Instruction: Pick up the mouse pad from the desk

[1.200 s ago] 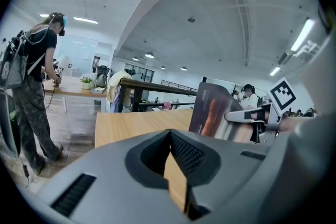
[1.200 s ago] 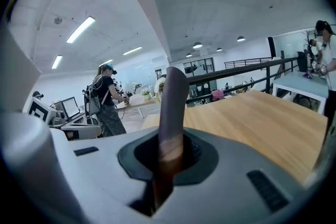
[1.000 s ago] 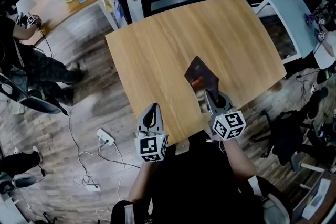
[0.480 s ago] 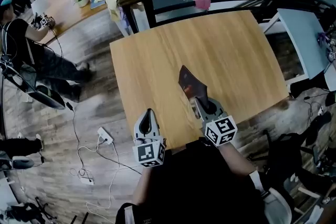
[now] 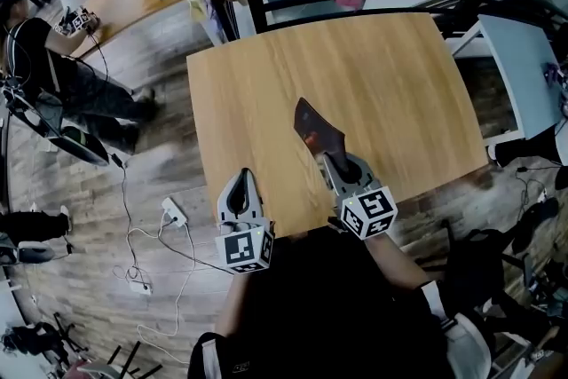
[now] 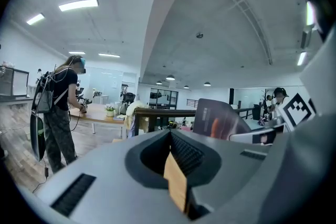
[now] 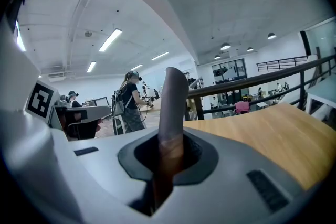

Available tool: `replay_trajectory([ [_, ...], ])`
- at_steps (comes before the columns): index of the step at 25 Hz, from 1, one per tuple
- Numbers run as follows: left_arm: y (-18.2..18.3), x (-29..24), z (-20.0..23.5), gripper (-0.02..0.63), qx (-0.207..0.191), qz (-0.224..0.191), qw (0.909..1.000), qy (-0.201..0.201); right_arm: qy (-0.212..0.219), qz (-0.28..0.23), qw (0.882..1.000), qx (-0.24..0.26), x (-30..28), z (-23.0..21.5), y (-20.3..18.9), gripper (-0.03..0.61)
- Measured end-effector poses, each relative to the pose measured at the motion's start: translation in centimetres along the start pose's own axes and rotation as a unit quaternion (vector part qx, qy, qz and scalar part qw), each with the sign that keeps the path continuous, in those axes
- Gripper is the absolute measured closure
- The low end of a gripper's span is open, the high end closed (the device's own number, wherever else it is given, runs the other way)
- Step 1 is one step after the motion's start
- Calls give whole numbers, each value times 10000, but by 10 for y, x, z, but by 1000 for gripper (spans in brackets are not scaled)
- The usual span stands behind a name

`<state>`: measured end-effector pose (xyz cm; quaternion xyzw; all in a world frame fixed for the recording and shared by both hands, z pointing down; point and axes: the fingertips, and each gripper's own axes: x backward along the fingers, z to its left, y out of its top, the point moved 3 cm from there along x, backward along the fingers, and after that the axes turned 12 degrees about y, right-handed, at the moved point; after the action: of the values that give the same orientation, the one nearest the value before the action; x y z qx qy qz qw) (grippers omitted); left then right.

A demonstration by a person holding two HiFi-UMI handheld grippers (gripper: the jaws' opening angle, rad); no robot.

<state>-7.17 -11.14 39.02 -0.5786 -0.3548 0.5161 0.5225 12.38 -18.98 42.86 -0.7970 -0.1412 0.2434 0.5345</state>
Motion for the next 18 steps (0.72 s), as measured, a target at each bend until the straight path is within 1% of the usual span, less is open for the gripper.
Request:
replay_trajectory([
  [5,-2,8,7,591,61,30,10000,-6,-50,-12,10000,-30,6,9,-3,532],
  [9,-1,15,7,591,35,-25,10000,-45,-83,-44,10000,-31,14,13,-3,532],
  [18,-8,25,11,591,106,82,9999,-95,-110,48,9999,-33,19,23,-9,532],
])
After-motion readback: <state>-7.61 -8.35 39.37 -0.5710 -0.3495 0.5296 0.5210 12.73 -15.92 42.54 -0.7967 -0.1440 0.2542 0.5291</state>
